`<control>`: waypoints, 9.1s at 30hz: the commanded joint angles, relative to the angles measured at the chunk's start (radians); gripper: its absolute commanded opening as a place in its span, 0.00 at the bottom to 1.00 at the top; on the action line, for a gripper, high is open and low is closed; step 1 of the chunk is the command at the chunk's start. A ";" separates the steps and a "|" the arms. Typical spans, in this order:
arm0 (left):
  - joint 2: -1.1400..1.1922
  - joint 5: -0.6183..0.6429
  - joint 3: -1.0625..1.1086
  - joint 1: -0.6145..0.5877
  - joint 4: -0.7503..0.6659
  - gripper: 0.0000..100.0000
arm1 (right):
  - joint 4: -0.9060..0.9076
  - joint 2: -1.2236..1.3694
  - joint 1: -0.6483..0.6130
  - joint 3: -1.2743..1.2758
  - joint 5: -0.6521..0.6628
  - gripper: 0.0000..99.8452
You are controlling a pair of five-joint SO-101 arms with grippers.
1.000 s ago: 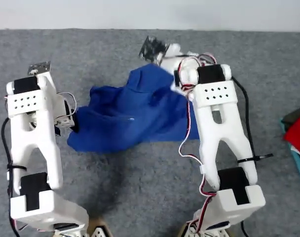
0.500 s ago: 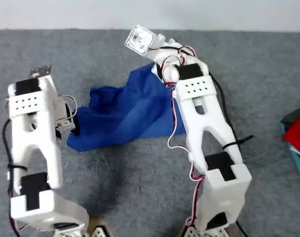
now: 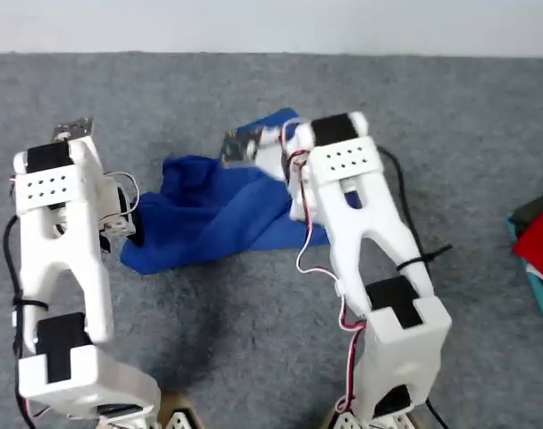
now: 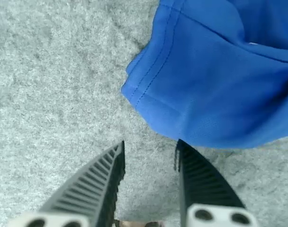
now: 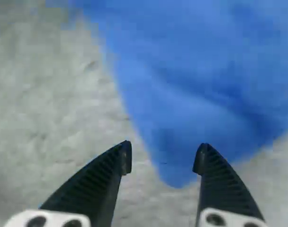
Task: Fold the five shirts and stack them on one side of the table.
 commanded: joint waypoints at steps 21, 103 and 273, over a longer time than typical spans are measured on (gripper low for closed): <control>-0.054 0.003 -0.001 -0.006 0.034 0.17 | -0.321 0.189 0.090 0.087 0.009 0.02; 0.562 -0.104 -0.601 0.493 0.035 0.13 | -0.077 -0.843 0.493 0.703 0.120 0.22; 0.729 -0.287 -0.848 0.287 0.029 0.12 | 0.015 -0.839 0.409 0.707 0.114 0.22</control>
